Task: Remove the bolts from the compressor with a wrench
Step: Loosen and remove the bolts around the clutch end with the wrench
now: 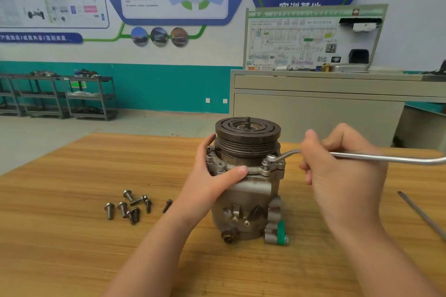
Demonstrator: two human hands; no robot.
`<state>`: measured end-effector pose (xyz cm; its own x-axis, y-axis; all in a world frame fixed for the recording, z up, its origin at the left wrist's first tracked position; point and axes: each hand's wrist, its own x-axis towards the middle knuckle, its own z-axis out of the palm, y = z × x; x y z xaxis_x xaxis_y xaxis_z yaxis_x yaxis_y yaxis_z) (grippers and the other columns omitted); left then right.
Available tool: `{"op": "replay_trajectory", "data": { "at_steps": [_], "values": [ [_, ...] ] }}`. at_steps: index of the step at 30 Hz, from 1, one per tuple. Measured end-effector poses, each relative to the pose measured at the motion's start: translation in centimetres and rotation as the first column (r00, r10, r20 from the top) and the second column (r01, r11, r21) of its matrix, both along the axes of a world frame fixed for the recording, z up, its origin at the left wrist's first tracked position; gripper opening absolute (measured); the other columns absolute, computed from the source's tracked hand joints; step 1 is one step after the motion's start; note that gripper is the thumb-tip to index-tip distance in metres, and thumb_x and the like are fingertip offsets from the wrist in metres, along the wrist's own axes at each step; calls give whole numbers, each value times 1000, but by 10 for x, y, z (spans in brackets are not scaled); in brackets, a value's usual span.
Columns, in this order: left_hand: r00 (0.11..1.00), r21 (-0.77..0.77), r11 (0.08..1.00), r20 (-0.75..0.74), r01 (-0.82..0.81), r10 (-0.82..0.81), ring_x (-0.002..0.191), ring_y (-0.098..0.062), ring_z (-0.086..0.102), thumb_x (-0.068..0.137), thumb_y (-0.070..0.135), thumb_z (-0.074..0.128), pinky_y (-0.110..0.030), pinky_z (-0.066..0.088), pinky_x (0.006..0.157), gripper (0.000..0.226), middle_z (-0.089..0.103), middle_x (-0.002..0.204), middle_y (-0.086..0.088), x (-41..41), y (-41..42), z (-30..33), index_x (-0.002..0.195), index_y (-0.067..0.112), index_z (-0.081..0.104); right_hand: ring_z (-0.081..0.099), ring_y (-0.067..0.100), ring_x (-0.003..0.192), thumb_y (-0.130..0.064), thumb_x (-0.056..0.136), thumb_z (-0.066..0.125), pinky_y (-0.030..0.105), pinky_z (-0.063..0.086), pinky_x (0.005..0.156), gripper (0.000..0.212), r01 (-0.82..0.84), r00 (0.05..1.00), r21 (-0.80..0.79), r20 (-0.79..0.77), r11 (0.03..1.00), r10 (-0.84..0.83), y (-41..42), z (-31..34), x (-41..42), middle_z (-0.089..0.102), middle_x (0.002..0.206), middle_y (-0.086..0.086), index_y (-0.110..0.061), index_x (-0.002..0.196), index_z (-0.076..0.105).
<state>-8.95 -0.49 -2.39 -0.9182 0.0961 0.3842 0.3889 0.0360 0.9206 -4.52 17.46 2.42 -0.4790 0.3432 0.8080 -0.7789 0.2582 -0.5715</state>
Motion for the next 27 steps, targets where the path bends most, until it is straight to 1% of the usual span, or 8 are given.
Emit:
{"op": "replay_trajectory", "data": {
  "at_steps": [2, 7, 11, 15, 18, 20, 23, 27],
  "values": [
    [1000, 22, 1000, -22, -16, 17, 93, 22, 55, 55, 54, 82, 0, 44, 69, 79, 52, 115, 32, 3, 4, -1, 114, 69, 32, 45, 22, 39, -18, 85, 59, 32, 35, 39, 39, 160, 985, 140, -81, 977, -149, -6, -2, 6, 40, 42, 9, -9, 55, 36],
    [992, 79, 993, -84, -88, 95, 106, 10, 58, 59, 46, 84, -8, 49, 84, 79, 57, 123, 20, 9, 24, -7, 119, 61, 35, 28, 17, 54, -7, 85, 58, 23, 28, 43, 36, 406, 889, 306, -351, 861, -294, -20, -7, 13, 27, 52, -9, -23, 65, 32],
    [993, 97, 991, -74, -87, 94, 108, 8, 57, 60, 48, 87, -19, 50, 92, 81, 54, 122, 23, 12, 26, -5, 119, 62, 33, 30, 13, 47, -20, 81, 57, 21, 28, 43, 35, 269, 963, 215, -91, 939, -255, -5, -6, 7, 30, 46, 1, -15, 58, 31],
    [995, 95, 992, -58, -78, 84, 101, 18, 53, 53, 53, 80, -14, 49, 86, 77, 52, 117, 29, 14, 25, -2, 114, 65, 33, 38, 13, 33, -12, 81, 65, 20, 29, 35, 38, -231, 936, -98, 249, 968, 248, 23, 8, -9, 47, 43, 7, -17, 52, 41],
    [995, 99, 992, -56, -79, 85, 99, 20, 53, 52, 53, 79, -4, 48, 76, 78, 51, 117, 29, 14, 25, -2, 115, 64, 33, 33, 5, 30, -2, 78, 62, 13, 23, 32, 43, -513, 672, -534, 237, 672, 701, 29, 5, -24, 42, 42, 1, -21, 48, 38],
    [994, 98, 992, -57, -85, 91, 98, 20, 53, 52, 53, 79, -2, 47, 74, 80, 50, 118, 30, 14, 25, -2, 115, 65, 32, 33, 4, 31, -4, 77, 61, 13, 23, 31, 42, -538, 632, -616, 157, 575, 759, 27, -2, -28, 41, 43, -1, -21, 47, 38],
    [994, 93, 992, -62, -83, 89, 99, 20, 53, 55, 54, 80, -1, 46, 74, 81, 51, 116, 33, 13, 24, -3, 118, 65, 31, 37, 7, 33, 0, 87, 57, 15, 28, 36, 48, -520, 779, -502, 54, 691, 625, 26, -2, -26, 44, 44, 0, -22, 48, 40],
    [993, 75, 992, -54, -98, 102, 103, 19, 52, 52, 61, 80, -6, 47, 77, 90, 50, 116, 36, 12, 23, -3, 126, 61, 28, 44, 11, 34, -13, 78, 59, 19, 34, 40, 35, -196, 974, -174, 82, 965, 213, 20, 2, -12, 42, 40, 8, -16, 50, 37]
  ]
}}
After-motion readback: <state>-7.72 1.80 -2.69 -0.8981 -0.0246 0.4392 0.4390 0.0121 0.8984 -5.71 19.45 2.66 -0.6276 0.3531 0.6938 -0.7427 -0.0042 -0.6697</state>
